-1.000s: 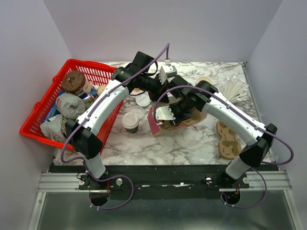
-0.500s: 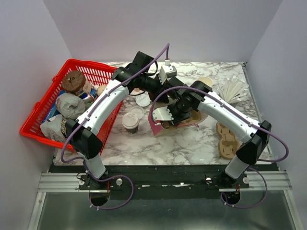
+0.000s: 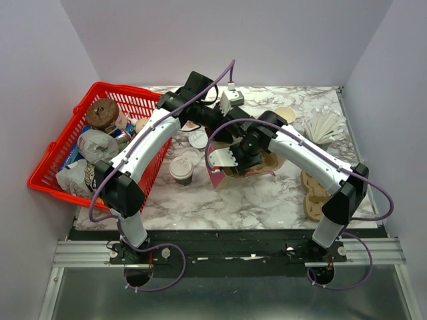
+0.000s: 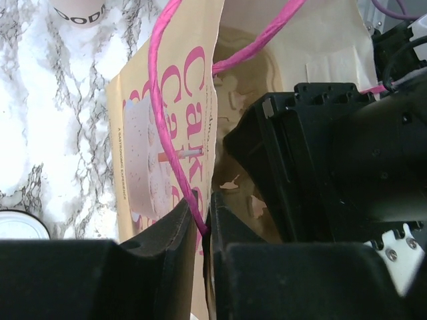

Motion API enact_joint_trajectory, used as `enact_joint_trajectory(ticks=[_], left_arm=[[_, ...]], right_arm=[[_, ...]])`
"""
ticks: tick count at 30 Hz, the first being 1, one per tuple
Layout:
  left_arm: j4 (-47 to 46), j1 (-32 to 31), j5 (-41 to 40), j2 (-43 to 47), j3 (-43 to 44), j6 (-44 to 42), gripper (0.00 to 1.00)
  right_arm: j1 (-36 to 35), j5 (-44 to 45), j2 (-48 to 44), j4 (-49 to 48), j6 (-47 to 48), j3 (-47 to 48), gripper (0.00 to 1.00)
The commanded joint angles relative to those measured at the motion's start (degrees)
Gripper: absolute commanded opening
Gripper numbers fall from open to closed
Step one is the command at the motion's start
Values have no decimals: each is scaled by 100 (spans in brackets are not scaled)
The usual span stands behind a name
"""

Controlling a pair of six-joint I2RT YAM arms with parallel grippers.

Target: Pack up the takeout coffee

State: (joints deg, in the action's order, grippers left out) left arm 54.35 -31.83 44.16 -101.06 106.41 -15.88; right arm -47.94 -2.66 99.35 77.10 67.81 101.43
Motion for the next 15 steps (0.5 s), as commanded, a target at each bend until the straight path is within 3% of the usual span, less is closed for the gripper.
enact_joint_trajectory(ticks=[1,10,15], left_arm=[[296,-78,513,-99,152,-468,25],[375,2,646,-90,108,-864,33],[471,11,646,-134,134,-873,33]], right_arm=[[-13,-209,190,851,22,27,1],[180,-710,-197,-124,-40,-624,1],[198,-404,-13,-371,-303,-537,1]])
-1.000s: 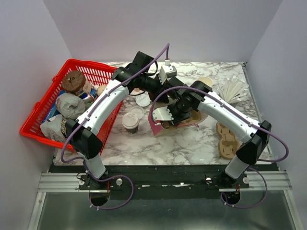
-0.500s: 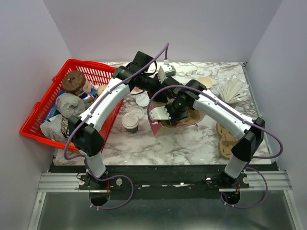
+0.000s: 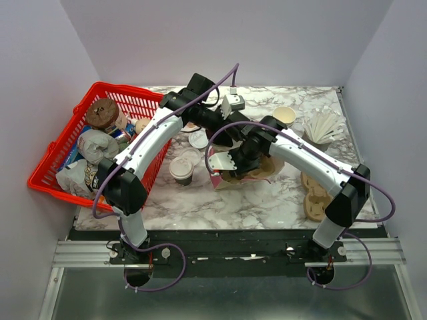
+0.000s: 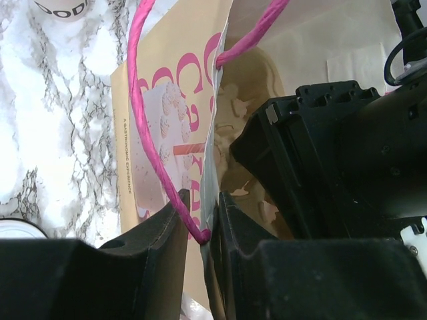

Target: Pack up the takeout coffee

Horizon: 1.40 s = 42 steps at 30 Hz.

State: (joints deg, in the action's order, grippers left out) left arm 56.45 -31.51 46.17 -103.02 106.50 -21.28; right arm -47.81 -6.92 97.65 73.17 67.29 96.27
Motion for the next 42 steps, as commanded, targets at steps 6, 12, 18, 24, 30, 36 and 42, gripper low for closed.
enact_joint_trajectory(ticks=[6,12,18,24,30,36,42], left_arm=[[402,-31,349,54,248,-421,33],[394,-31,296,72,231,-474,33],[297,-31,287,63,213,-342,35],[297,-31,269,72,213,-342,35],[227,-31,296,63,178,-307,35],[183,-40,305,28,170,-289,35],[156,-31,278,2,178,-289,35]], right_arm=[[176,665,562,628,-480,384,1],[167,665,308,848,-427,270,2],[167,674,281,796,-602,76,18],[167,631,167,734,-690,296,46],[167,613,53,734,-822,323,58],[158,595,44,743,-936,313,60],[167,560,0,752,-998,577,61]])
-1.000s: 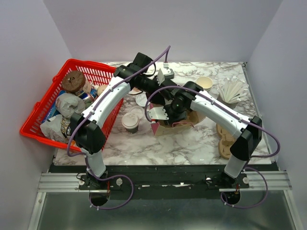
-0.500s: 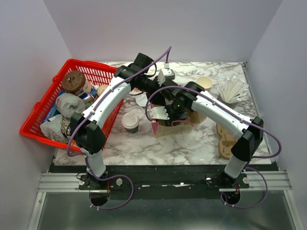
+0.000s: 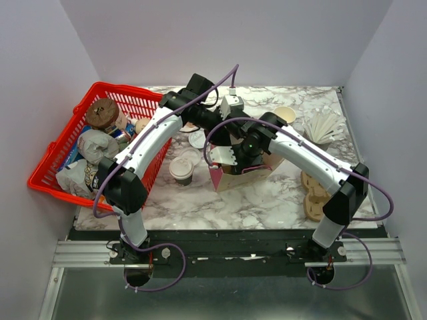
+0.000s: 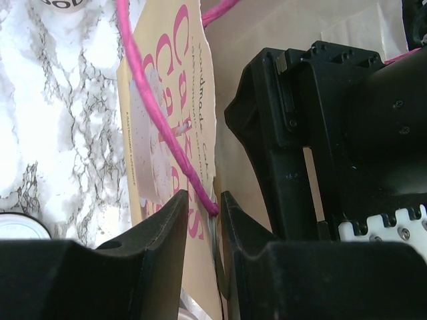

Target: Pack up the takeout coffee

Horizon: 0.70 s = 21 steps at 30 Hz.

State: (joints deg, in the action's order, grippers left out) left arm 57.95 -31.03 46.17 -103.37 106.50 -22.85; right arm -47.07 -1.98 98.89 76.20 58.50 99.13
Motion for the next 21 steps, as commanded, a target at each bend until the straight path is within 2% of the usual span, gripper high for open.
enact_joint_trajectory(ticks=[1,5,8,9,11,12,13,14,16,19,21], left_arm=[[-12,-79,261,28,187,-123,35],[-38,-79,234,1,231,-88,35],[-56,-79,225,-16,257,-79,28],[-74,-88,225,-25,266,-79,23],[-39,-88,260,-77,284,-62,17],[-30,-79,261,-95,293,-70,14],[-21,-88,269,-113,336,-79,10],[-4,-88,278,-130,371,-79,7],[5,-88,243,-157,476,-105,0],[67,-79,85,-183,740,-263,0],[15,-88,-37,-70,793,-465,0]], right_arm=[[84,40,-168,448,-128,343,61],[93,-109,-274,343,-277,764,63],[93,-303,-554,-42,-523,1134,64],[93,-373,-651,-201,-602,1196,69],[93,-382,-992,-726,-805,1170,73],[101,-356,-1108,-930,-875,1144,84],[101,-269,-1266,-1132,-971,996,96],[101,-242,-1398,-1534,-972,881,100],[101,-128,-1898,-1975,-1042,635,100],[207,-109,-2730,-3056,-1357,-120,100],[391,-119,-3312,-4285,-1630,-936,100]])
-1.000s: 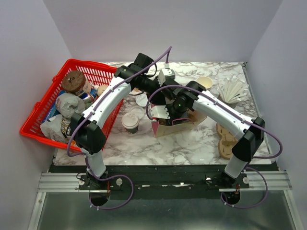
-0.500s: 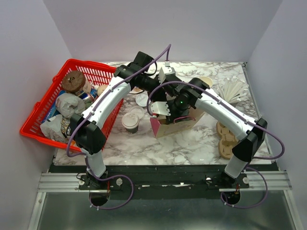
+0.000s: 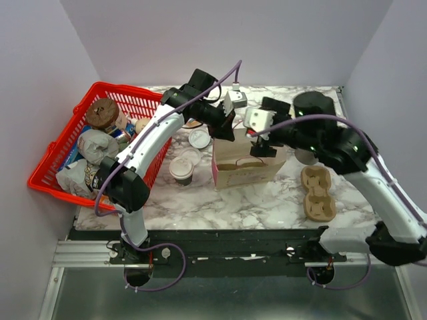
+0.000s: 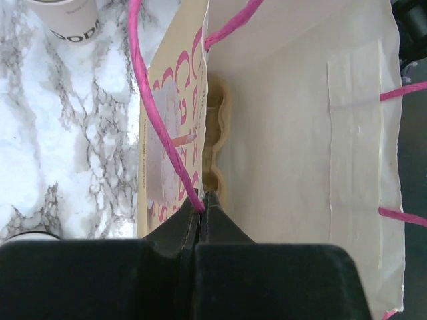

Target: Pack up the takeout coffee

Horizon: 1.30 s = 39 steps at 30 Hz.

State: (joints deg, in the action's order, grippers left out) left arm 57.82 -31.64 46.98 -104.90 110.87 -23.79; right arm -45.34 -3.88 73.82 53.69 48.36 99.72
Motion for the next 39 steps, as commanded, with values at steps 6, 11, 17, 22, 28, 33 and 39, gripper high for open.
enact_joint_trajectory(ticks=[6,11,17,22,28,33,39], left_arm=[[-596,-193,-601,813,6,-942,0],[-640,-754,-1321,1322,-932,-2048,0],[-1343,-1467,-2175,2139,-2689,-2586,0],[-1599,-1696,-2430,2299,-2957,-2481,0],[-1643,-1697,-2422,2299,-2835,-2131,0],[-1074,-1425,-1861,1931,-1896,-1533,0],[251,-511,-377,596,186,-242,0]], right_arm=[[605,1335,-1802,-4306,-1223,-2247,100],[1246,1750,-1634,-4025,-1864,-2282,100],[1466,1803,-1722,-3840,-2199,-2545,100],[1520,1768,-1827,-3708,-2313,-2563,100],[1537,1356,-1845,-3357,-2375,-2405,100],[1537,1021,-1801,-2979,-2349,-2054,100],[1546,-164,-1775,-2171,-2436,-1299,100]])
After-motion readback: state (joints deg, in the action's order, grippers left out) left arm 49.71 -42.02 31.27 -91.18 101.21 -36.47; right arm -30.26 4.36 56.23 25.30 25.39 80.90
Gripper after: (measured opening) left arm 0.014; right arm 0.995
